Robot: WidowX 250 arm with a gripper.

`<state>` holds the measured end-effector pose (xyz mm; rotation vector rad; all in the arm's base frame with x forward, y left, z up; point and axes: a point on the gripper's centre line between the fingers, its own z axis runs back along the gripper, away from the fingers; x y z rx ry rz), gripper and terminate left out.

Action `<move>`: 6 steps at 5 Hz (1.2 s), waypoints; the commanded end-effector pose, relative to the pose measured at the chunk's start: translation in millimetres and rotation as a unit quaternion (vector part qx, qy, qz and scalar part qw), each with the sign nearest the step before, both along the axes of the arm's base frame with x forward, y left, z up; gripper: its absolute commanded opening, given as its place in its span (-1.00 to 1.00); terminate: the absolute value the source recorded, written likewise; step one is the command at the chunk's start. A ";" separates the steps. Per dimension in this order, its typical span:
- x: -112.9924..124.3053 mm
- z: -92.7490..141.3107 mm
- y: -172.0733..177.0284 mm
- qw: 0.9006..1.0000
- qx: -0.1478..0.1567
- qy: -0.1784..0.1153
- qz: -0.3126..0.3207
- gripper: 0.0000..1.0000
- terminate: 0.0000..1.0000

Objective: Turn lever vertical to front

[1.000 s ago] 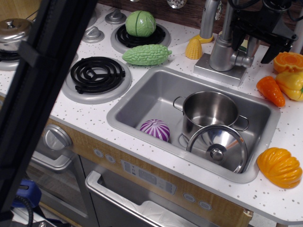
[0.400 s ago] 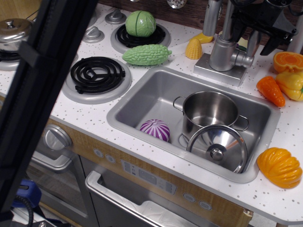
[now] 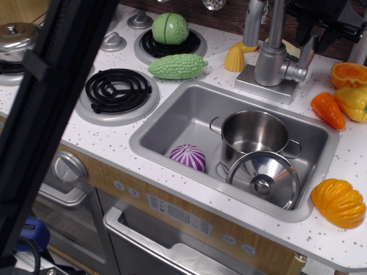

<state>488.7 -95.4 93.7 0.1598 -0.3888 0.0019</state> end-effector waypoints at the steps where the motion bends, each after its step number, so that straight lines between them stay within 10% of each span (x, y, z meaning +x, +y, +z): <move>1: -6.8 21.9 -10.3 0.998 -0.036 -0.027 0.039 -1.00 -1.00; 6: -41.1 -5.1 -22.8 0.986 -0.089 0.113 0.089 -1.00 -1.00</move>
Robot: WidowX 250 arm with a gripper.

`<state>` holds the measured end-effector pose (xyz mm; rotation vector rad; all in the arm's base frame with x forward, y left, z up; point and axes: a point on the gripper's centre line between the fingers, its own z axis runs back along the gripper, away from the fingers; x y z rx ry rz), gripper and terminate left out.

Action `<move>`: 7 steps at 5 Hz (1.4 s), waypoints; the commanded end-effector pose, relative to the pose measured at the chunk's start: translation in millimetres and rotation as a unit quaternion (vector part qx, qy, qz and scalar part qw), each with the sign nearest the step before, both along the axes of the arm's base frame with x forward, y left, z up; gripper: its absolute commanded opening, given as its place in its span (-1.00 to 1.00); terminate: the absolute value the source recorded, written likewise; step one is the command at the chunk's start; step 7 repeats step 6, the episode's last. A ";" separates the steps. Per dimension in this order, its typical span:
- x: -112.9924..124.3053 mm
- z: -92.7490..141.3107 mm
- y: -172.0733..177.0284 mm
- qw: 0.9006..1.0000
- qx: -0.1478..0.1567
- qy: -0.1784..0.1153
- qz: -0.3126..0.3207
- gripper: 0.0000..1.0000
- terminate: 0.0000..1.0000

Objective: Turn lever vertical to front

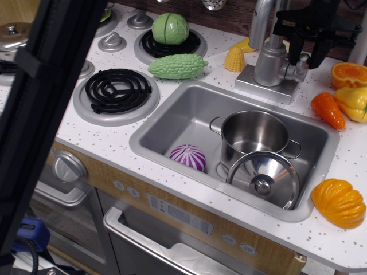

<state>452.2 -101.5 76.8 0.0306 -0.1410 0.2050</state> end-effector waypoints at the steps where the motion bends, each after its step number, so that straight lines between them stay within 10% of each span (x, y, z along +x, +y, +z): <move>1: -8.6 6.9 -16.8 1.000 0.004 0.019 -0.011 -1.00 -1.00; 4: -18.3 -27.5 -19.3 1.000 0.019 -0.018 -0.017 -1.00 -1.00; 5: -18.2 -5.0 -20.7 0.999 0.047 -0.012 -0.018 1.00 -1.00; 6: -21.3 21.9 -17.5 0.998 0.063 0.007 -0.017 1.00 1.00; 7: -21.3 21.9 -17.5 0.998 0.063 0.007 -0.017 1.00 1.00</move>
